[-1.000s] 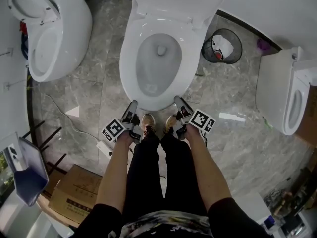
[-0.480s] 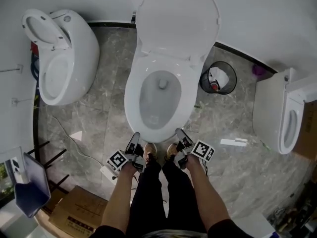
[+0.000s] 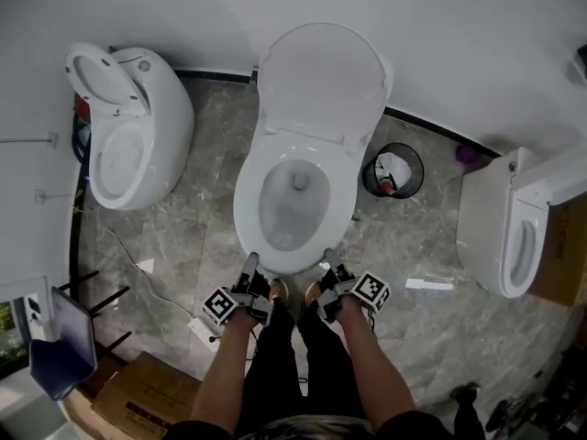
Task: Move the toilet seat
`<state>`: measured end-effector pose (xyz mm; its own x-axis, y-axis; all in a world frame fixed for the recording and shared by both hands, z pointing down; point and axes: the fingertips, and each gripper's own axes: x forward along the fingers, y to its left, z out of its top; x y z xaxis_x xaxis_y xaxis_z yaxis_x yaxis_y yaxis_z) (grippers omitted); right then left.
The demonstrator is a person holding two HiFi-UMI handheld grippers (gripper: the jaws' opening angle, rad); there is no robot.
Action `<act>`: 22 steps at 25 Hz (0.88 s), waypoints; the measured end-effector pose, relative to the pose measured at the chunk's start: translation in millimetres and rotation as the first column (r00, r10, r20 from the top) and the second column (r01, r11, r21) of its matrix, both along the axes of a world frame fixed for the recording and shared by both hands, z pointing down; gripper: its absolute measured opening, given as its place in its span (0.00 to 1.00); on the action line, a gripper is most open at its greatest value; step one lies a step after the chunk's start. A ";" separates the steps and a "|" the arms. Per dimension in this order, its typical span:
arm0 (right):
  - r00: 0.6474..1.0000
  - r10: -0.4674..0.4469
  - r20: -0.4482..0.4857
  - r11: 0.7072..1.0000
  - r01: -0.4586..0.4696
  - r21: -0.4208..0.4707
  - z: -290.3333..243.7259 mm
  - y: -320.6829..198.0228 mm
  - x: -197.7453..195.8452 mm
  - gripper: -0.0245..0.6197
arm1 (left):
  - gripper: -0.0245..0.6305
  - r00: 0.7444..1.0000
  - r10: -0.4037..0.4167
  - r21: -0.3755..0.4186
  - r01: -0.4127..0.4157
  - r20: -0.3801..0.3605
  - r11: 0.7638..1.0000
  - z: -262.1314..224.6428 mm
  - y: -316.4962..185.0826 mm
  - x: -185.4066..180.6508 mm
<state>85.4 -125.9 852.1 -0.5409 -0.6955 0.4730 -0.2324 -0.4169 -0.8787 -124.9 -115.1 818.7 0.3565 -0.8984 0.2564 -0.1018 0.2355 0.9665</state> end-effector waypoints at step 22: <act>0.993 0.044 0.106 0.994 -0.054 0.091 -101.9 -57.1 18.5 0.24 | 0.24 1.000 -0.027 0.168 0.025 0.012 0.985 -116.4 -72.0 17.1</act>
<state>103.9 -183.0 750.3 -0.5478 -0.7611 0.3473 -0.1191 -0.3400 -0.9329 -107.8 -187.1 702.3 0.3298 -0.9381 0.1061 -0.1118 0.0728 0.9911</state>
